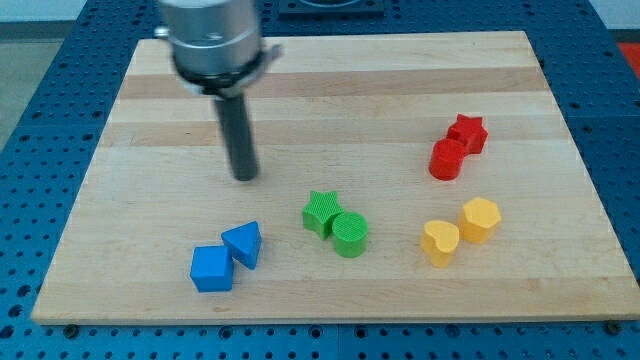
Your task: Slide the blue cube along with green circle to the yellow hexagon
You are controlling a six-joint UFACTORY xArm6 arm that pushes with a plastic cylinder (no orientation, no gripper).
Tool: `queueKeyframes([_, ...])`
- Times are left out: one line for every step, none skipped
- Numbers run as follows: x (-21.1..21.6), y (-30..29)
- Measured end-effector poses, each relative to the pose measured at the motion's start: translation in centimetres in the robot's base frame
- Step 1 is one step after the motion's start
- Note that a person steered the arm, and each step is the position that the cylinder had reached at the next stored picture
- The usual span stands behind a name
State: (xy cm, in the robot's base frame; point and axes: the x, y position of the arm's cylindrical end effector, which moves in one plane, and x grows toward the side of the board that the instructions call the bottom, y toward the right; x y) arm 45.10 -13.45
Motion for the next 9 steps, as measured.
queueKeyframes([1.0, -5.6])
queueKeyframes([5.4, -7.4])
queueKeyframes([10.3, -7.3])
queueKeyframes([12.0, -6.9])
queueKeyframes([13.0, -6.2])
queueKeyframes([14.9, -3.5])
queueKeyframes([14.9, -3.5])
queueKeyframes([14.7, -2.9])
queueKeyframes([14.1, -1.3])
